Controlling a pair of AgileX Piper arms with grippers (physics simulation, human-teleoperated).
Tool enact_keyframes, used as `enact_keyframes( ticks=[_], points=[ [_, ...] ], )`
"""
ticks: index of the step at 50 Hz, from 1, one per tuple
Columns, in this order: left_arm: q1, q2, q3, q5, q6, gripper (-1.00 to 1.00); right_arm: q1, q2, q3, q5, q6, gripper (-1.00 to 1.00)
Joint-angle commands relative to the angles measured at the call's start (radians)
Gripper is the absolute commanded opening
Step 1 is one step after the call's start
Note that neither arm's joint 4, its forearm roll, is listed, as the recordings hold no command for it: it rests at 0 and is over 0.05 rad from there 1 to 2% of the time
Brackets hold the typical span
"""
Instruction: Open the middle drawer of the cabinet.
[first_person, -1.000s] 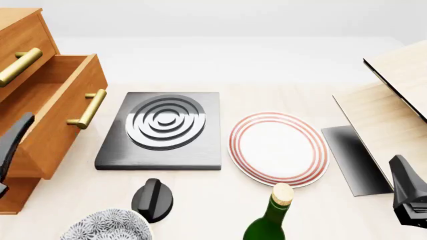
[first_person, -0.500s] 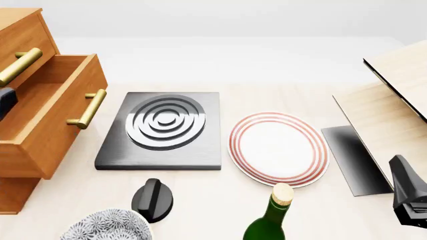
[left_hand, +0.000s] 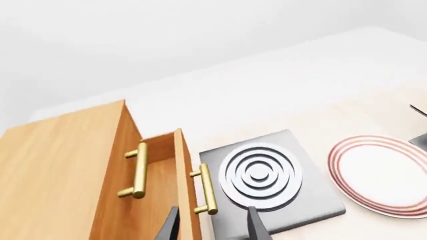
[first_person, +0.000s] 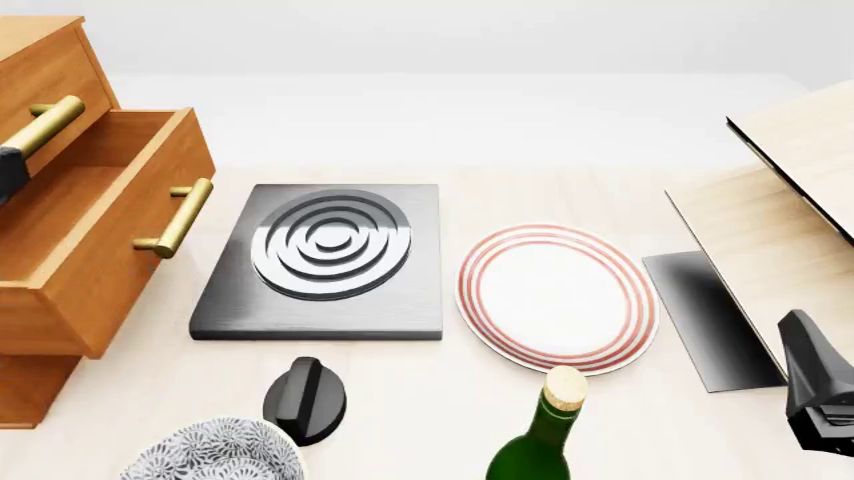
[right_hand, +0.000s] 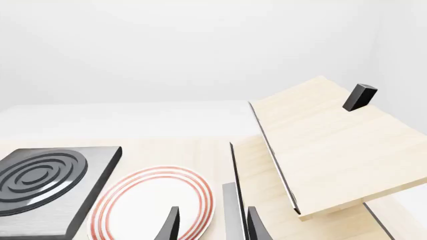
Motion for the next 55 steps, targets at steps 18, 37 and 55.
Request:
enact_keyframes(
  ticks=[18, 37, 55],
  points=[
    [0.135, 0.032, 0.001, 0.043, -0.185, 1.00, 0.005, -0.002, 0.006, -0.007, -0.006, 1.00],
    [0.153, 0.019, 0.007, 0.050, -0.147, 1.00, 0.005, -0.002, 0.006, -0.008, -0.006, 1.00],
    [0.127, 0.075, -0.043, 0.129, -0.127, 1.00, 0.005, -0.002, 0.006, -0.008, -0.006, 1.00]
  ],
)
